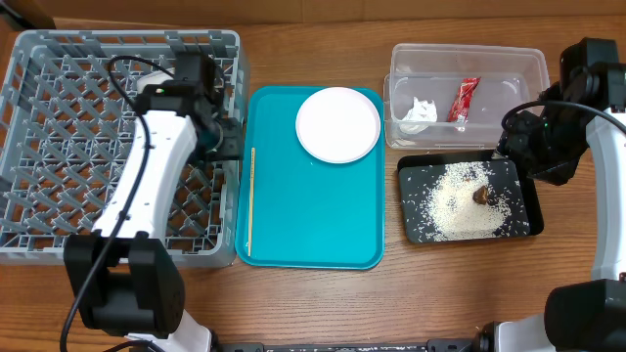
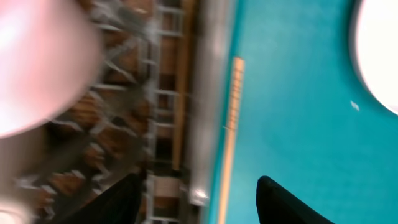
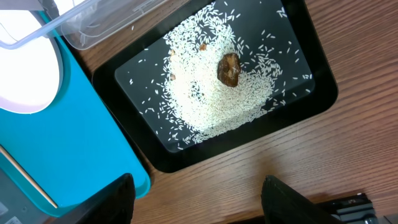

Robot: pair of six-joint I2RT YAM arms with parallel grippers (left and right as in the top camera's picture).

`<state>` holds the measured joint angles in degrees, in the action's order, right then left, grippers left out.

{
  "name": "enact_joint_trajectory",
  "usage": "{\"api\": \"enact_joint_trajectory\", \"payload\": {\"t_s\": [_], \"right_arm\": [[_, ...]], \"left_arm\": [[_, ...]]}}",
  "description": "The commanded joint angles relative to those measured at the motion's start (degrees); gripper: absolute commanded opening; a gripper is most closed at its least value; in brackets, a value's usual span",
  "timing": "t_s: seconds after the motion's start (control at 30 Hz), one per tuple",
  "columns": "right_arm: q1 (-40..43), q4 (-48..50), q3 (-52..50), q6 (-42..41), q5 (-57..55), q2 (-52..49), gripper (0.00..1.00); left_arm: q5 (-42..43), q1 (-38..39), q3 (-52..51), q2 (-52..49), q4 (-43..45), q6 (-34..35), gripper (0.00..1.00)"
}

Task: Sort waste into correct bins and load items into the dishwasher
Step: 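Move the chopstick to the dish rack and release it, then grasp the second wooden chopstick on the tray with the left gripper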

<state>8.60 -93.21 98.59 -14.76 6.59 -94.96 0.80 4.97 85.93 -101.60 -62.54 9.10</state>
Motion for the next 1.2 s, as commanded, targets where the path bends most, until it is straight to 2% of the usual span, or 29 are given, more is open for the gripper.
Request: {"api": "enact_joint_trajectory", "payload": {"t_s": [0.0, 0.3, 0.6, 0.7, 0.97, 1.03, 1.17], "right_arm": [[0.2, 0.0, 1.6, 0.2, -0.5, 1.6, 0.67], [0.2, 0.0, 1.6, 0.2, -0.6, 1.6, 0.67], [0.2, 0.0, 1.6, 0.2, -0.5, 1.6, 0.67], [0.2, 0.0, 1.6, 0.2, -0.5, 1.6, 0.67], [0.2, 0.0, 1.6, 0.2, -0.5, 1.6, 0.67], [0.2, -0.1, 1.6, 0.2, -0.5, 1.6, 0.67], [0.2, -0.2, 1.6, 0.2, -0.5, 1.6, 0.67]], "left_arm": [[3.2, 4.6, 0.4, 1.7, -1.5, 3.3, 0.63], [-2.3, 13.5, -5.8, 1.6, 0.3, 10.8, 0.67], [-3.3, 14.2, -19.4, 1.6, 9.0, 12.8, 0.68], [-3.3, 14.2, -23.1, 1.6, 12.6, 12.8, 0.72], [-4.3, 14.2, -29.6, 1.6, 18.2, 12.8, 0.73], [-4.3, 14.2, -30.4, 1.6, 19.1, 12.8, 0.70], [-3.7, 14.2, -32.0, 1.6, 20.2, 12.8, 0.36]]}}
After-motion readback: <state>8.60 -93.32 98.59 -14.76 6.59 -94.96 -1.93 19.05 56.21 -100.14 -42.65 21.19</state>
